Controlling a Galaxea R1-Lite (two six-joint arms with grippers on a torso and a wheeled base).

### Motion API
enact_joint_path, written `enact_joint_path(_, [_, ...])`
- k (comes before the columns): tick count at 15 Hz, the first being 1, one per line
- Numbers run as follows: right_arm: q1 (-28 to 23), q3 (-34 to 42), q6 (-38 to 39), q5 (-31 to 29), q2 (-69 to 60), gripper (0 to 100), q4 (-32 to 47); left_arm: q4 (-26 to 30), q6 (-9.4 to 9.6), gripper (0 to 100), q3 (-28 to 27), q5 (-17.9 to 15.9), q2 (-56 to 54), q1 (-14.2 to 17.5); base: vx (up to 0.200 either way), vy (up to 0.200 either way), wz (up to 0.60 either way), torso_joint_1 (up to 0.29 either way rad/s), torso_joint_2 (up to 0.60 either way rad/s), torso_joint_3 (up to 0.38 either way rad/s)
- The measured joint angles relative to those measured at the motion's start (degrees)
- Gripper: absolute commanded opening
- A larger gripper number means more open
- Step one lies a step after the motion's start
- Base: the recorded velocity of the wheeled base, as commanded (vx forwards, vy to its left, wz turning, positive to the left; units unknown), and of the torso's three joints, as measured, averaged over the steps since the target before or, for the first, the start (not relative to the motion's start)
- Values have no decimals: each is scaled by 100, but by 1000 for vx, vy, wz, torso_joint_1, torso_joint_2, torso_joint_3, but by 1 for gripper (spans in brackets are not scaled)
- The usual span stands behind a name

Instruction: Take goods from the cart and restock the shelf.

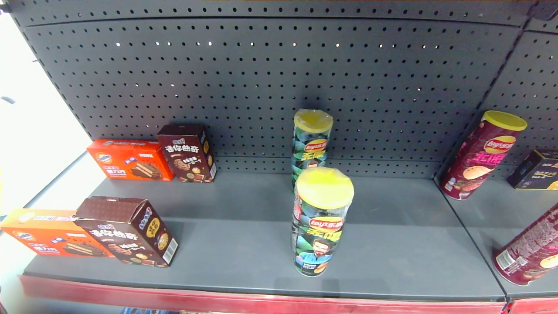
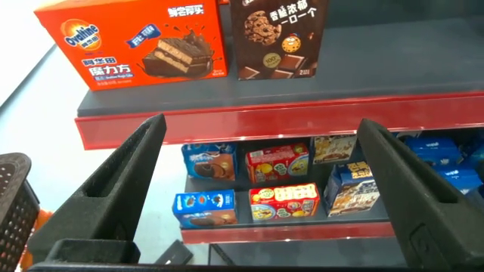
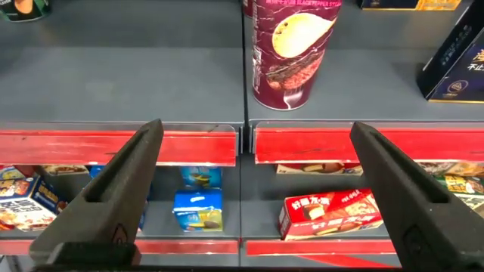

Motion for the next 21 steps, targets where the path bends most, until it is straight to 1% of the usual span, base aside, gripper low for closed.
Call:
enact_joint_path(1, [0,0,2,-2,-1,100,-2,0,-5,100,0,5,0,0,0,0,0,0,0,0])
enact_joint_path(3, [5,0,5,-2,-1,100,-7,-2,4,100,0,-15,0,0,-200,0,0,5,-2,0])
enact_joint_path(4, [5,0,7,-2,-1,100,-10,-2,4,100,0,-6,0,0,0,0,0,0,0,0])
enact_joint_path(5, [5,0,7,0,0,100,-7,2,-20,100,2,5,0,2,0,0,0,0,0,0])
enact_joint_path(7, [0,0,7,0,-1,100,-16,-5,-139,100,2,10,0,6,0,0,0,0,0,0])
enact_joint_path(8, [0,0,7,0,-1,100,-12,0,-148,100,2,11,0,9,0,0,0,0,0,0])
enact_joint_path(21, [2,0,7,32,0,100,-7,-2,-178,100,0,18,0,9,0,0,0,0,0,0])
